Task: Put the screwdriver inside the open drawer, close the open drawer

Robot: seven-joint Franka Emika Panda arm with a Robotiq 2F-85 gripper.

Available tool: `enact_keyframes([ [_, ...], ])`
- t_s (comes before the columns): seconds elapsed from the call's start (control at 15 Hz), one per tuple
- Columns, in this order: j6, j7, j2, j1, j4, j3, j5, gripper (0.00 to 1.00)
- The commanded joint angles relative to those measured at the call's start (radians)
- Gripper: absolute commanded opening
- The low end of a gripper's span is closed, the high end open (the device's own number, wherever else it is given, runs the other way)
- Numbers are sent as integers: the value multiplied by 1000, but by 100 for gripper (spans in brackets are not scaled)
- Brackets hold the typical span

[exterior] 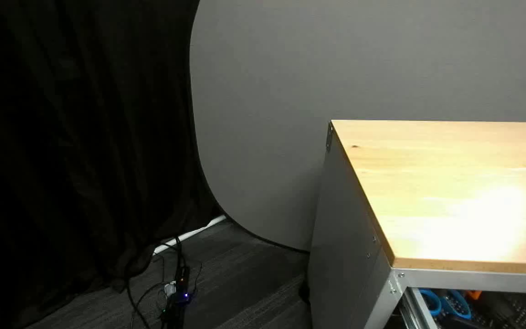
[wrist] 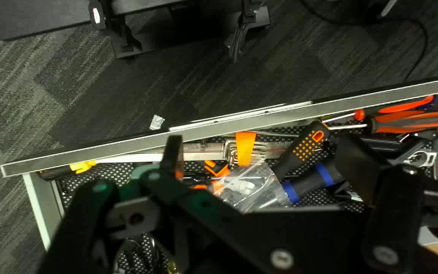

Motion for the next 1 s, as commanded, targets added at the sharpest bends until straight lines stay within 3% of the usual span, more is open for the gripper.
enact_keyframes([
  [0.0,1,1,1,7,2,-6,-2,100],
  [0.67,1,1,1,7,9,-6,-2,100],
  [0.93,283,33,116,14,91,12,-5,100],
])
